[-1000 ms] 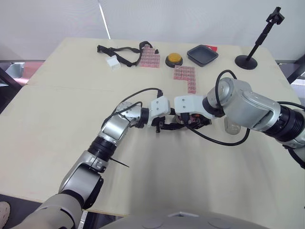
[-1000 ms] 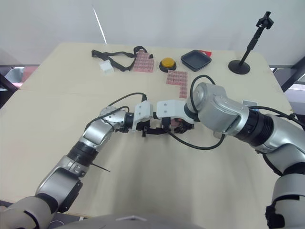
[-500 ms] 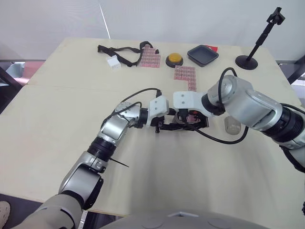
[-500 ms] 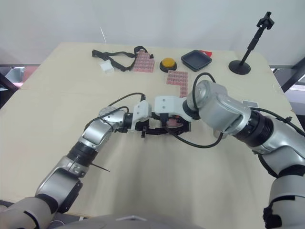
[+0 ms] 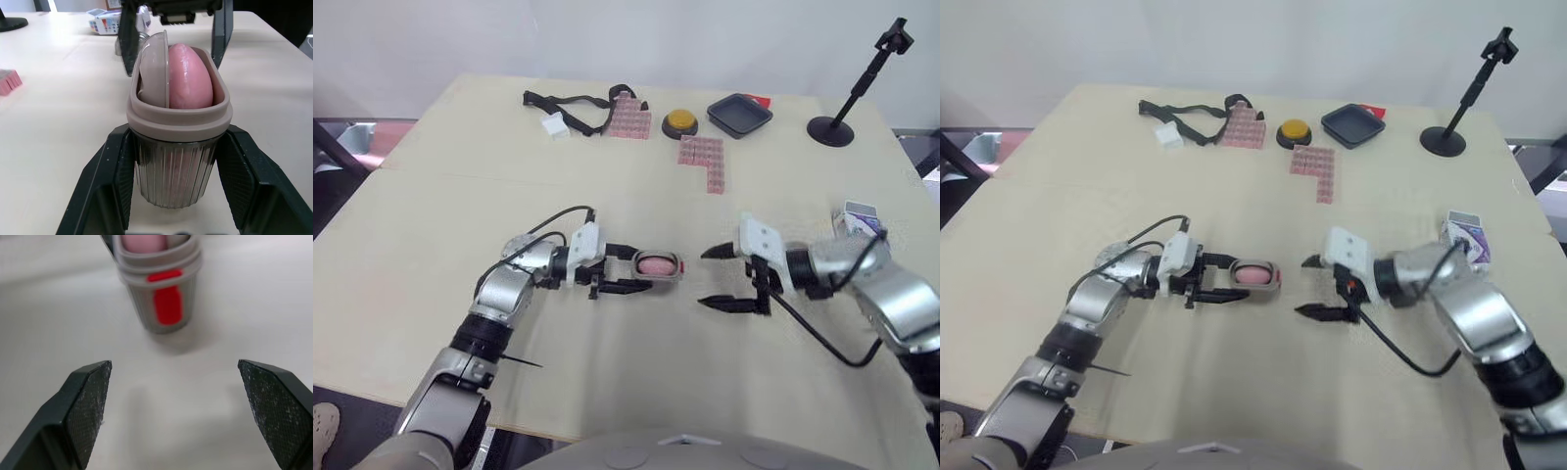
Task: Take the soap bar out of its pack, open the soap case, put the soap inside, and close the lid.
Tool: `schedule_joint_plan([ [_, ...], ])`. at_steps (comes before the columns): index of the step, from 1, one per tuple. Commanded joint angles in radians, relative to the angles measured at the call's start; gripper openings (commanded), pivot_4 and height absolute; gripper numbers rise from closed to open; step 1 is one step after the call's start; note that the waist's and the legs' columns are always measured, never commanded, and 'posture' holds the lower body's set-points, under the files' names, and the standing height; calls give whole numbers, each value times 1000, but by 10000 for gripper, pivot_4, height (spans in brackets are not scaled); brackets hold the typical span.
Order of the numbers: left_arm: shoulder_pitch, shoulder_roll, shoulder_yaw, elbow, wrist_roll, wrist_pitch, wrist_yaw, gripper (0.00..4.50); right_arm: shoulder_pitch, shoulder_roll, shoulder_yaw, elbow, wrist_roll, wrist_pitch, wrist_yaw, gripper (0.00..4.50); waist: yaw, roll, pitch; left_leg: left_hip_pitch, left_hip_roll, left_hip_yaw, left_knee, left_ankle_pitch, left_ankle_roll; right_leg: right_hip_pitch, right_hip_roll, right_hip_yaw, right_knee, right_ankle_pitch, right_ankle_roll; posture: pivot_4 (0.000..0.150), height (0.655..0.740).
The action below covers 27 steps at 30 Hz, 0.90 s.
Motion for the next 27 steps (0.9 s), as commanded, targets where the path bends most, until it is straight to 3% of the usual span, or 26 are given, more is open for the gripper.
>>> schedule_joint_plan([
  [1, 15, -18, 26, -6, -20, -65, 8, 19123, 85, 72, -86, 54, 0, -256, -20, 44385, -7, 0, 0, 0, 0, 0, 0, 0, 1, 0, 0, 0, 0, -1, -2, 1500, 7338],
  [4, 19, -32, 26, 1, -15, -75, 22, 19123, 141, 107, -92, 147, -44, -430, -18, 44385, -23, 0, 0, 1, 0, 1, 1, 0, 3, 0, -1, 1, 1, -3, -5, 1500, 7338],
  [8, 13, -41, 20, -2, -19, -60, 29, 19123, 154, 118, -84, 193, -35, -499, -14, 44385, -41, 0, 0, 1, 0, 1, 1, -1, 4, 0, -1, 1, 2, -3, -5, 1500, 7338],
  [27, 37, -39, 7, -93, -21, 16, 59, 19123, 193, 141, -98, 170, -1, -501, -101, 44385, -43, 0, 0, 1, 0, 1, 1, -1, 7, 0, -1, 1, 1, -3, -5, 1500, 7338],
])
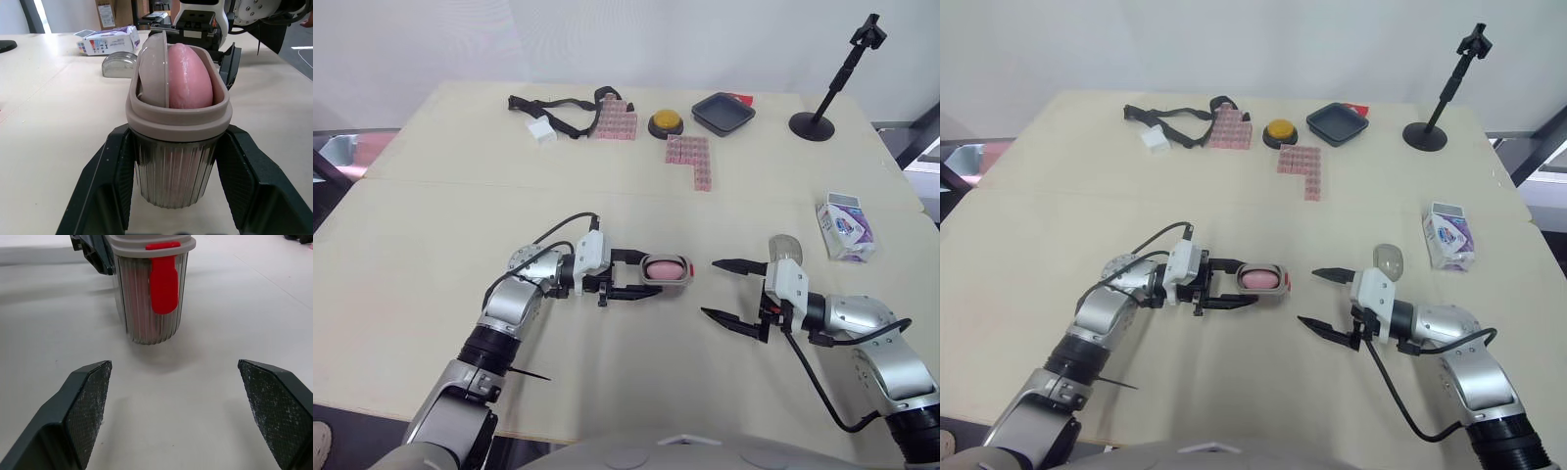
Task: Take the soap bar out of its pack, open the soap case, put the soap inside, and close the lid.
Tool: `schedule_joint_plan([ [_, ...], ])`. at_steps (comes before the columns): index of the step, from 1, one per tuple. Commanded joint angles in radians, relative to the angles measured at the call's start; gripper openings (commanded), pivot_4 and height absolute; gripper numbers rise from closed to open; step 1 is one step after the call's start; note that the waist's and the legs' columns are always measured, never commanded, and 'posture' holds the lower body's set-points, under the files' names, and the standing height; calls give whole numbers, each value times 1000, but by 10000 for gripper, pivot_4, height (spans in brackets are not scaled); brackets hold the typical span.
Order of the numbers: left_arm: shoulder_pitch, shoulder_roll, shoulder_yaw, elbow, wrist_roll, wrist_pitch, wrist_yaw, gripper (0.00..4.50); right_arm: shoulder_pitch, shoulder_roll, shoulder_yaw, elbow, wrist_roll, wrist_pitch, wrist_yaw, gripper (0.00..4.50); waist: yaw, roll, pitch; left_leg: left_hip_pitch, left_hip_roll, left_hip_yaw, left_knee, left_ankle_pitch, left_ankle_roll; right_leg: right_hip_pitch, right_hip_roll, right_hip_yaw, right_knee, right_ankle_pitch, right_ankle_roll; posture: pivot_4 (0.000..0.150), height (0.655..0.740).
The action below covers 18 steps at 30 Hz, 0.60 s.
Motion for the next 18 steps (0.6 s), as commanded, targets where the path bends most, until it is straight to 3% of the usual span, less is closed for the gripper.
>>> schedule_joint_plan([
  [1, -1, 6, 14, -45, -23, 3, 9, 19123, -24, 6, -38, -25, 27, -7, -27, 44385, -1, 0, 0, 0, 0, 0, 0, 0, 0, 0, 0, 0, 0, 0, 0, 1500, 7338],
  [6, 7, 9, 10, -56, -24, 15, 15, 19123, 19, -12, -95, -123, 45, 45, -100, 44385, 2, 0, 0, 0, 0, 0, 0, 0, 0, 0, 0, 0, 0, 0, 0, 1500, 7338],
  [11, 4, 5, 4, -41, -15, 7, 21, 19123, 132, -27, -234, -287, 86, 224, -259, 44385, 10, 0, 0, 0, 0, 0, 0, 0, 0, 0, 0, 0, -1, 0, 0, 1500, 7338],
  [18, -8, 4, -1, -26, -10, 6, 20, 19123, 199, -54, -419, -481, 224, 656, -505, 44385, 8, 0, 0, 1, 0, 0, -1, 0, 0, 0, 0, 1, -2, 0, 0, 1500, 7338],
])
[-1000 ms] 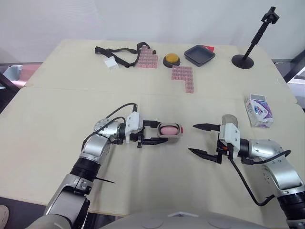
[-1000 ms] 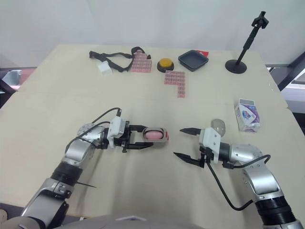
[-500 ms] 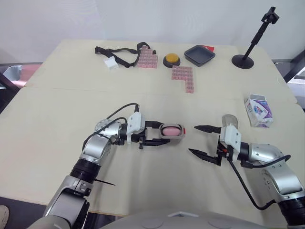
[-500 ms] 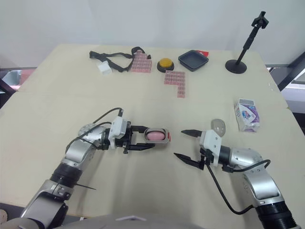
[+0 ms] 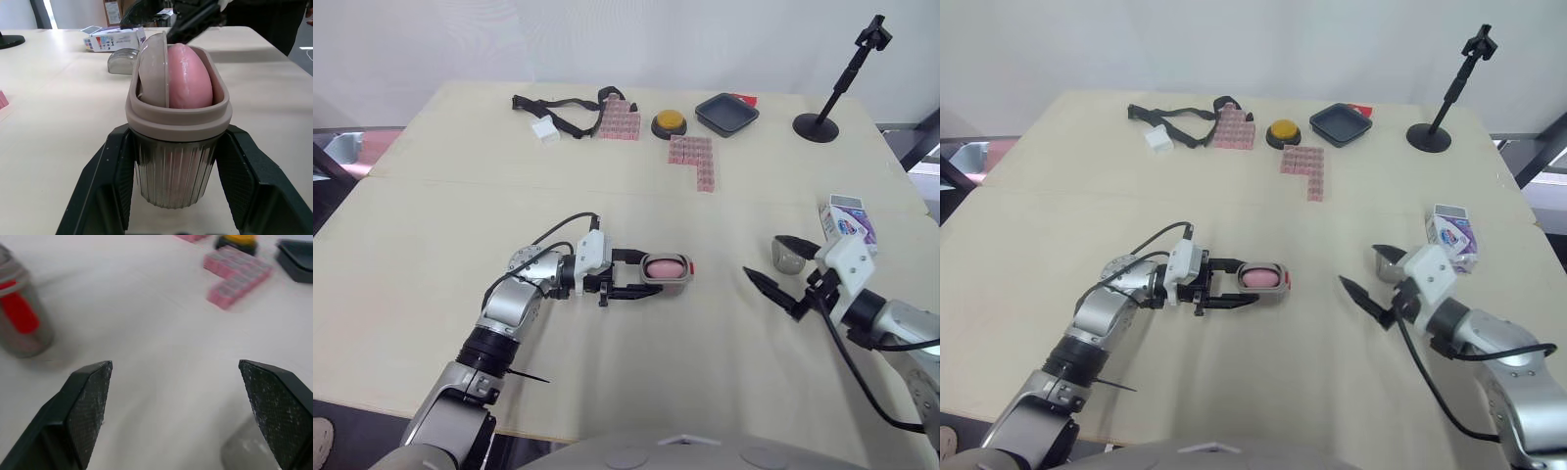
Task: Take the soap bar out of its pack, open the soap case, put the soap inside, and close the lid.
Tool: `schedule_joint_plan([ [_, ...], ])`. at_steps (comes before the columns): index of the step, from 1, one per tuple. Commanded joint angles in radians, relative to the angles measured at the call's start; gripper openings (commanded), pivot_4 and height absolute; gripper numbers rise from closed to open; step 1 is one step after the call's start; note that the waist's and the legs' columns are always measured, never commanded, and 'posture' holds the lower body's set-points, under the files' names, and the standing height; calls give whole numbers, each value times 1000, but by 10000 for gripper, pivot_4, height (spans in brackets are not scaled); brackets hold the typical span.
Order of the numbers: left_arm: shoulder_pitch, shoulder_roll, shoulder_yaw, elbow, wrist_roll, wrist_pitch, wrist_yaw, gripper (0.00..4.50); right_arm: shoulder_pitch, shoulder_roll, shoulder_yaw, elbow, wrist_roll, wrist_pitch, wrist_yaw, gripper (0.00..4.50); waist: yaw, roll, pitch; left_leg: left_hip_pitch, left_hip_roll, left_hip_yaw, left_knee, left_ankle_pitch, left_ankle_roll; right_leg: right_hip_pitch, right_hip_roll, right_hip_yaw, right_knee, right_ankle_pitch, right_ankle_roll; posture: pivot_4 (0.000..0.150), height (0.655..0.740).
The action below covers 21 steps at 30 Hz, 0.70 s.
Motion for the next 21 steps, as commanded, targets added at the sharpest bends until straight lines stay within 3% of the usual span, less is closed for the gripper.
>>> schedule_joint_plan([
  [1, -17, 1, 4, -13, -11, -11, -6, 19123, -1, -46, -91, -101, 90, 206, -89, 44385, -1, 0, 0, 0, 0, 0, 0, 0, 0, 0, 0, 0, 0, 0, 0, 1500, 7338],
  [6, -37, 1, 6, 11, -7, -17, -14, 19123, -84, -137, -163, -170, 195, 458, -161, 44385, -1, 0, 0, 0, -1, 0, 0, 0, -1, 0, 0, 1, 0, 2, 4, 1500, 7338],
  [12, -44, -7, -1, 12, -4, -21, -14, 19123, -418, -276, -159, -42, 355, 1084, -233, 44385, 1, 1, 0, 3, -2, 1, -3, 3, -7, 2, 1, 3, -1, 3, 5, 1500, 7338],
  [21, -38, -26, -9, 4, 5, -30, -4, 19123, -568, -318, -15, 225, 625, 1112, -506, 44385, 22, 1, 0, 4, -1, 1, -7, 4, -11, 3, 3, 4, -4, 3, 6, 1500, 7338],
])
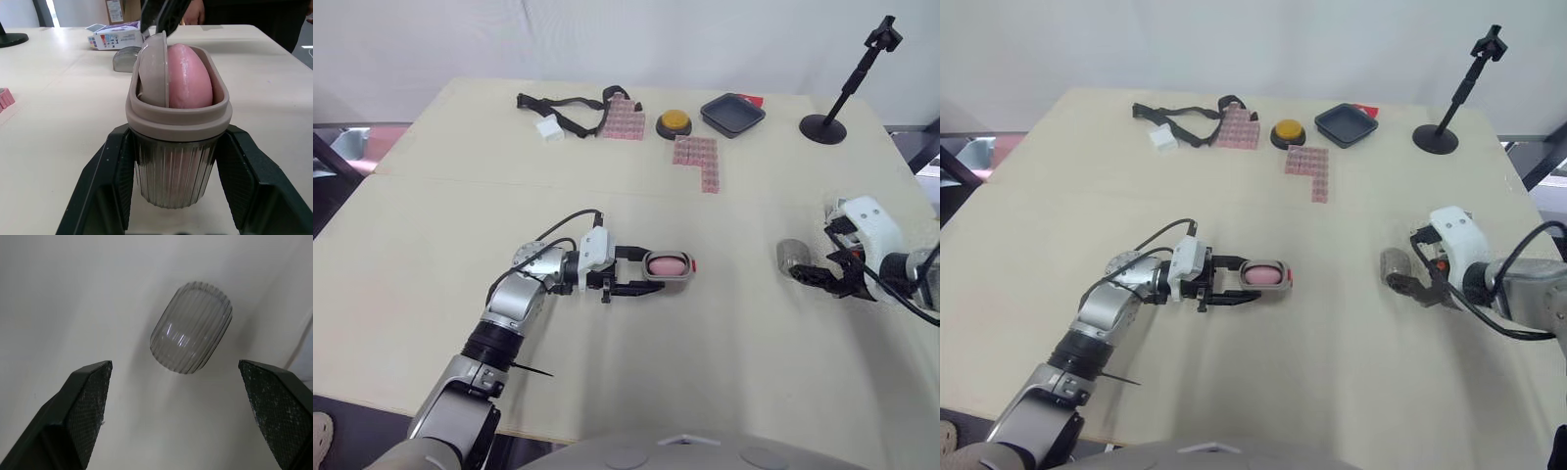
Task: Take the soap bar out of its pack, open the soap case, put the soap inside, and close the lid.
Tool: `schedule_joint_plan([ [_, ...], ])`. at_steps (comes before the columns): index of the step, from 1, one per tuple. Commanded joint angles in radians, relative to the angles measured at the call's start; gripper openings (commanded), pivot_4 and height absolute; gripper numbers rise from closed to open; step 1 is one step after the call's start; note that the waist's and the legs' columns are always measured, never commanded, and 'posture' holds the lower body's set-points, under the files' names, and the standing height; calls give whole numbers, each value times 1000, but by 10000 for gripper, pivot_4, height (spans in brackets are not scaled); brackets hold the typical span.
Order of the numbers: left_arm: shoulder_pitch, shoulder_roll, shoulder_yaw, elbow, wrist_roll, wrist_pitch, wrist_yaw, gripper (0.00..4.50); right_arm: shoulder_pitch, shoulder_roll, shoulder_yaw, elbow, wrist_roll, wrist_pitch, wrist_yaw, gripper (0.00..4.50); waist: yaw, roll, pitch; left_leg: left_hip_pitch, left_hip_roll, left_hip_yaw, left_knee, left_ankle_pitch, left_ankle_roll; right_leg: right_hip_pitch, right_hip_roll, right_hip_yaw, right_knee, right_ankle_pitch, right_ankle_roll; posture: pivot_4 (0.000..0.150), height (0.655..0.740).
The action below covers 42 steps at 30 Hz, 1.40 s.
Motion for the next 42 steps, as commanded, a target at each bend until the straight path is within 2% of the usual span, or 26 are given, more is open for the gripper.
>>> schedule_joint_plan([
  [1, -3, -8, -6, -37, -6, -25, 2, 19123, -61, -7, 34, 87, 142, 8, -128, 44385, 1, 0, 0, 0, 0, 0, 0, 0, 0, 0, 0, 0, 0, 0, 0, 1500, 7338],
  [7, 1, -19, -27, -62, -3, -31, 6, 19123, -166, 5, 123, 249, 255, 8, -350, 44385, 6, 0, 0, 1, -1, 0, 0, 1, -1, 0, 1, 1, 1, 0, 0, 1500, 7338],
  [17, 3, -17, -31, -70, -6, -25, 20, 19123, -295, 97, 150, 423, 407, 8, -630, 44385, 13, 0, 0, 0, -2, 0, 0, 0, -4, 0, 3, 1, 1, 0, 1, 1500, 7338],
  [29, 6, -13, -31, -66, -6, -20, 33, 19123, -265, 3, 208, 434, 613, -6, -764, 44385, 17, 0, 0, -1, 0, -1, 0, -2, -7, 0, 7, 3, -1, 1, 2, 1500, 7338],
  [37, -8, -24, -34, -50, -5, -20, 34, 19123, -208, -141, 360, 399, 919, -226, -929, 44385, 15, 0, 0, 0, 0, -1, 0, -2, -8, 1, 7, 4, -2, 1, 4, 1500, 7338],
  [42, -10, -28, -34, -45, -4, -20, 32, 19123, -222, -148, 407, 402, 954, -306, -951, 44385, 14, 0, 0, 0, 0, -1, 0, -2, -8, 1, 7, 4, -2, 1, 4, 1500, 7338],
])
